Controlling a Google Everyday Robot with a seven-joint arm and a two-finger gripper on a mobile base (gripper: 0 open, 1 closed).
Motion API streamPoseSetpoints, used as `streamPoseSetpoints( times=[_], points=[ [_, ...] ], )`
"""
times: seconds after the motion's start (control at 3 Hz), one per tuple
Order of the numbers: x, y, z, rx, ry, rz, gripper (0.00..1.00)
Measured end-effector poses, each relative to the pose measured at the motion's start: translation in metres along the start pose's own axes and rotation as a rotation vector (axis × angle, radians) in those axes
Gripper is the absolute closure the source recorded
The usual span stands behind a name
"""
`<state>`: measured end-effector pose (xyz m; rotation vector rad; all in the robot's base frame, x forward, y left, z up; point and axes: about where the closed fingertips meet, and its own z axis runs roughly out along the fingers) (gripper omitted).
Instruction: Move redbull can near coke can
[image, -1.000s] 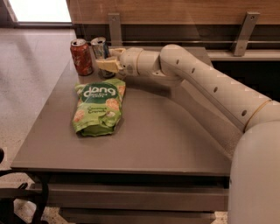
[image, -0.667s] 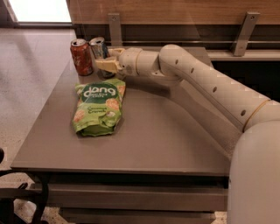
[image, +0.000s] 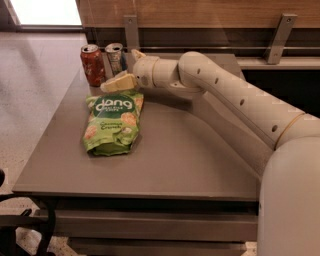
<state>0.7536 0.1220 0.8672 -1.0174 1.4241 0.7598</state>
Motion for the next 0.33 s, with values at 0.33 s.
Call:
streamPoseSetpoints(
  times=[0.33],
  points=[
    [0.0000,0.0001,0.0001,0.000,0.000,0.000,0.00]
  ],
)
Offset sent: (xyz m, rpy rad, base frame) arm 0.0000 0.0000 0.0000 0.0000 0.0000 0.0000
